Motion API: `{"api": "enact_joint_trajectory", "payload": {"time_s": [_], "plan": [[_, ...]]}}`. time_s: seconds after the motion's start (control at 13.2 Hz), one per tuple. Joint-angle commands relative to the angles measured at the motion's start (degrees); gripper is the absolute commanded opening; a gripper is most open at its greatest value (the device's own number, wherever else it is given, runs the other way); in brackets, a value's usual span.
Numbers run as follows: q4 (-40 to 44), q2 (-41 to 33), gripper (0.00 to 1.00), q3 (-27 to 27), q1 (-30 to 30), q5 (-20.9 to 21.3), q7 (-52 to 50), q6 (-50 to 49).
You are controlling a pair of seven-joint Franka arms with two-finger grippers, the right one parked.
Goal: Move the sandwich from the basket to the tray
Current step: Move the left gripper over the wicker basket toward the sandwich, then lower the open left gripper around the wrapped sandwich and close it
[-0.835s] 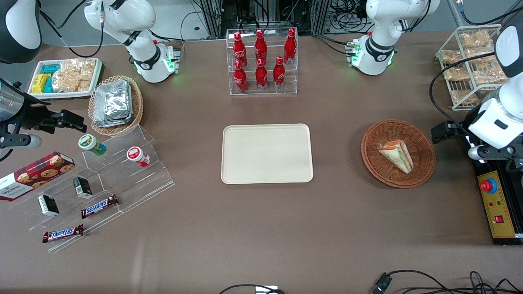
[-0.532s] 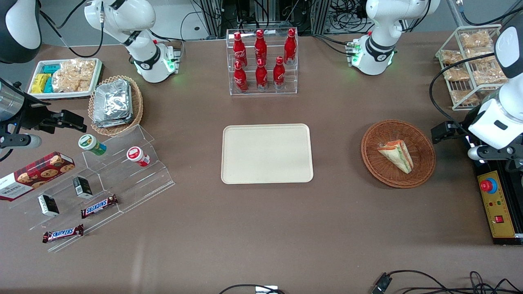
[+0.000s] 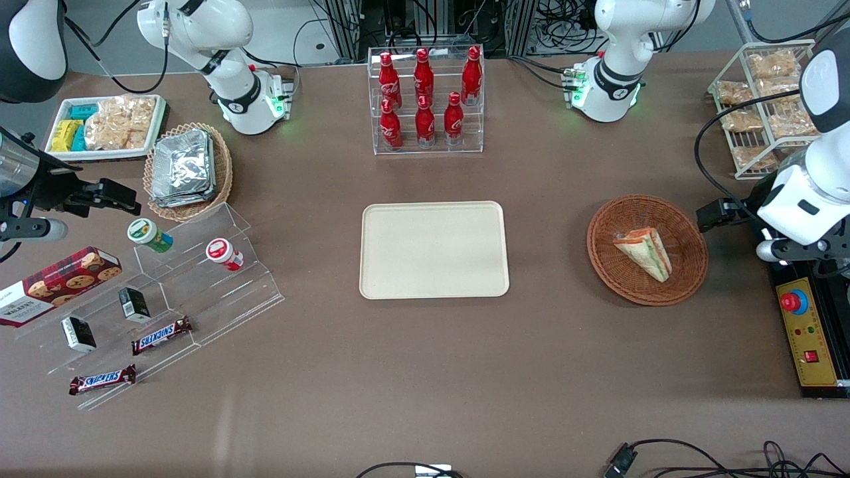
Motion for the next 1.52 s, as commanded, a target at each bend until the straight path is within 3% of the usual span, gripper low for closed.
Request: {"api": "enact_joint_trajectory", "payload": {"time_s": [0.0,0.15,0.3,0.38,0.53,0.99,1.44], "plan": [[-12.8,-7.6,1.00,4.2,0.2,-5.8,-3.2,6.7],[-21.2,-10.8,1.00,4.8,0.1,-5.5,-7.9,13.0],[-24.4,-9.8,1.00,4.4,-0.4,-3.5,-17.2,15.9],[-27.1,-9.7,1.00,4.3,-0.6,-1.1,-17.9,18.9],[-33.4,-9.0,1.00,4.2,-0.6,-0.9,-20.3,28.4],[-34.1,3.7,1.00,3.1,-3.3,-0.4,-34.3,36.5],[-35.7,3.1,1.00,3.3,-2.9,-0.2,-34.2,35.3]]}}
